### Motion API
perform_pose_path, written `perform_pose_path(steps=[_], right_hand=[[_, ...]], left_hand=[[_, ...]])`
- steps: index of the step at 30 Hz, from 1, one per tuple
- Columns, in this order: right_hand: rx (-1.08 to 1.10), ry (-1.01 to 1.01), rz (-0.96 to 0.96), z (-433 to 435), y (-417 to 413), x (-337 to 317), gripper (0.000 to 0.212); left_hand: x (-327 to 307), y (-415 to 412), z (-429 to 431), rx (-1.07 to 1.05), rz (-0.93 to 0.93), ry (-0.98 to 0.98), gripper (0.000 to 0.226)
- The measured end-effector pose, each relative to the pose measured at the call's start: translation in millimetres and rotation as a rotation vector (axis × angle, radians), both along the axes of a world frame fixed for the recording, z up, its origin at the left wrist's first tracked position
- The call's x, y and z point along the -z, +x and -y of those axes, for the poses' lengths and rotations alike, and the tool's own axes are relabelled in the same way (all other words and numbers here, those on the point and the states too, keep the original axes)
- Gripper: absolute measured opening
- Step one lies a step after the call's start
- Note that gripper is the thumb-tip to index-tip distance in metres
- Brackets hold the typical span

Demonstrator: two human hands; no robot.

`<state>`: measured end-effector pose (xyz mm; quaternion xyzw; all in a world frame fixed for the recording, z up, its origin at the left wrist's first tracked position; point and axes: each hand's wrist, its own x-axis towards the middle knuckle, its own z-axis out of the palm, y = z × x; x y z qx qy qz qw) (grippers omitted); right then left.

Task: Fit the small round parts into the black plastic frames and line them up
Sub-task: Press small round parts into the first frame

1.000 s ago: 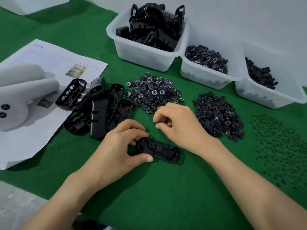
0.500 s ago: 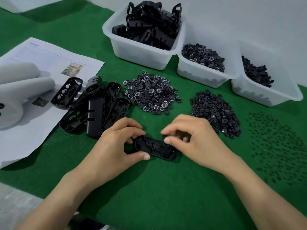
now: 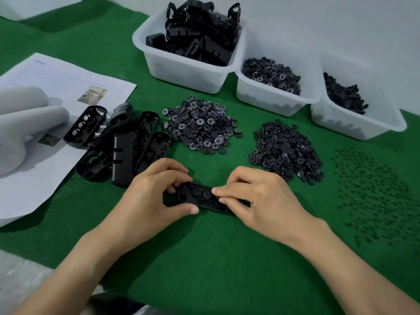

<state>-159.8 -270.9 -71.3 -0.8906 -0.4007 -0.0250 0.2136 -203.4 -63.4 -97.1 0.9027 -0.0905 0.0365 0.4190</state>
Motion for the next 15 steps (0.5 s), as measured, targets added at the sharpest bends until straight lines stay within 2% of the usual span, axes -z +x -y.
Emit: perform_pose_path(steps=[6,10,12,15], right_hand=[[-0.005,-0.024,-0.015,-2.5,0.4,0.0,0.016],[0.095,0.114,-0.261,3.8,5.9,-0.1,0.027],[0.103,0.139,-0.244,5.6,4.2,0.8,0.019],[0.071,0.064,-0.181,3.5,-2.7,3.8,0.013]], left_hand=[[-1.0,0.2,0.2,-0.005,-0.007,0.025,0.052],[-1.6,0.0,0.7,-0.003,-0.014,0.047,0.053],[-1.9,0.0,1.0,-0.008,-0.016,0.056,0.054],[-3.3,0.1,2.3,-0.015,-0.016,0.073,0.056]])
